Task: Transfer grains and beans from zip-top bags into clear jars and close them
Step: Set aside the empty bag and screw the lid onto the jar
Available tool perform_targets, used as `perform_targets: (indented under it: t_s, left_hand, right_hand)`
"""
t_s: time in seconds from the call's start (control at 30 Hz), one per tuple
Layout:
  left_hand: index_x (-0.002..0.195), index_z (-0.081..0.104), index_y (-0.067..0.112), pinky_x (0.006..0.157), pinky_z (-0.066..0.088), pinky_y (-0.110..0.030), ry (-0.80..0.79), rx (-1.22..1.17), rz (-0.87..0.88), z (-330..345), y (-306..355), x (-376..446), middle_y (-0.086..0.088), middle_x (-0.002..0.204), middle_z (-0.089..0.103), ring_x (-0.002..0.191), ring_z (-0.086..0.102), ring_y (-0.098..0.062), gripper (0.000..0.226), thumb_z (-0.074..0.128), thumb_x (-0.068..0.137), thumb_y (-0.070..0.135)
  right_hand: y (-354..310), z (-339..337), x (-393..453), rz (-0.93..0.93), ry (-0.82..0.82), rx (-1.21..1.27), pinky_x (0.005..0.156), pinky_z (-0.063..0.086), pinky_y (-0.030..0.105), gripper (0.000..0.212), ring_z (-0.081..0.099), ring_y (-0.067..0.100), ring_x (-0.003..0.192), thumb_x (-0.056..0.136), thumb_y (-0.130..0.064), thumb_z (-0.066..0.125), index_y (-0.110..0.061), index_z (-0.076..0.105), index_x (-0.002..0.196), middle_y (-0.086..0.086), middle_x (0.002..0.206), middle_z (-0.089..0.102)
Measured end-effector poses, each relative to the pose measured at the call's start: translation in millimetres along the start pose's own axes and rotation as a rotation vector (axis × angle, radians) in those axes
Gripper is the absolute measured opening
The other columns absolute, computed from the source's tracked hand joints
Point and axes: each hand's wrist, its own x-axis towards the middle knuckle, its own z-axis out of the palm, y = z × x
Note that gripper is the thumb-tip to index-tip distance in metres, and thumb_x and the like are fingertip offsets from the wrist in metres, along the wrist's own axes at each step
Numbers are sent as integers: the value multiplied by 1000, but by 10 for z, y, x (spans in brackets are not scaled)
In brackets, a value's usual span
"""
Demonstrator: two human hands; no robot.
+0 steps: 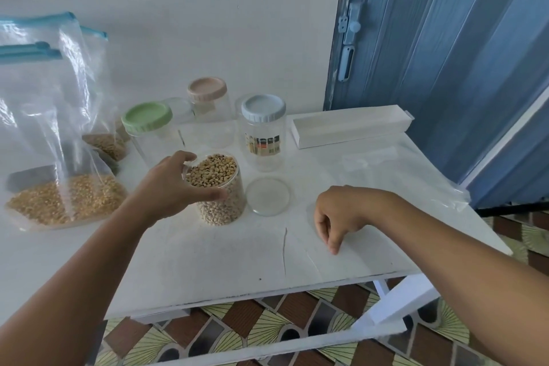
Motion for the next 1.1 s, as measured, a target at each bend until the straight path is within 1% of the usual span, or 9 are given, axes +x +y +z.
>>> perform_targets:
  t_s: [0.13,0.27,0.4,0.57,0.7,0.83,0.93,1.0,1.1]
  left_hand:
    - [148,46,28,102,53,-53,-5,-1,-1,1,-1,5,-3,139,56,117,60,-26,146,78,21,92]
    - [149,46,26,103,52,-54,0,9,15,7,-24,40,-7,143,56,119,59,-27,133,86,35,83]
    - [150,45,24,104,52,-54,3,10,22,7,-33,61,-7,144,55,119,59,-27,131,88,38,79]
    - [151,45,23,101,53,-46,33,44,49,25,-60,89,-4,142,56,118,59,-23,114,95,56,63]
    - [150,46,23,94,52,-38,41,24,67,18,-78,93,-1,140,55,116,58,-20,111,97,58,59]
    - [150,45,23,75,47,-23,40,8,76,9,-122,107,2,137,54,113,57,-17,110,97,59,56]
    - [150,46,23,67,41,-18,30,1,88,-1,-159,133,3,136,55,109,58,-15,109,97,59,56]
    - [149,46,23,66,41,-17,31,-2,99,-13,-188,150,3,137,55,110,57,-14,108,97,60,56]
    - [148,47,24,71,43,-22,36,2,112,-21,-229,178,2,137,55,112,56,-16,108,96,59,60]
  right_hand:
    - [24,-5,48,-34,-8,1,84,56,28,17,68,2,83,76,-27,91,-21,81,87,-14,82,75]
    - [36,-25,96,-68,24,69,76,53,20,9,67,0,80,81,-28,87,-23,81,87,-18,78,74]
    - [-114,-212,140,-106,277,246,73,56,28,5,64,1,72,81,-24,79,-29,79,82,-14,80,74]
    - [-589,-625,276,-286,626,531,65,47,13,5,59,-3,67,84,-21,80,-26,80,85,-4,83,75]
    - [-979,-824,550,-345,744,511,65,48,12,2,59,-4,63,86,-19,80,-21,80,87,-4,76,73]
    - [-1209,-901,770,-276,693,278,75,55,26,8,66,0,76,93,-33,75,-29,83,92,-16,80,73]
    - [-1253,-850,807,-239,689,171,80,57,40,23,66,8,83,97,-38,68,-40,74,75,-19,81,68]
    - [-1226,-776,811,-253,797,222,81,55,39,16,63,9,86,99,-40,65,-35,78,89,-14,88,66]
    - [-1086,-609,809,-221,972,370,79,52,32,25,58,7,84,99,-43,64,-30,74,118,-8,91,62]
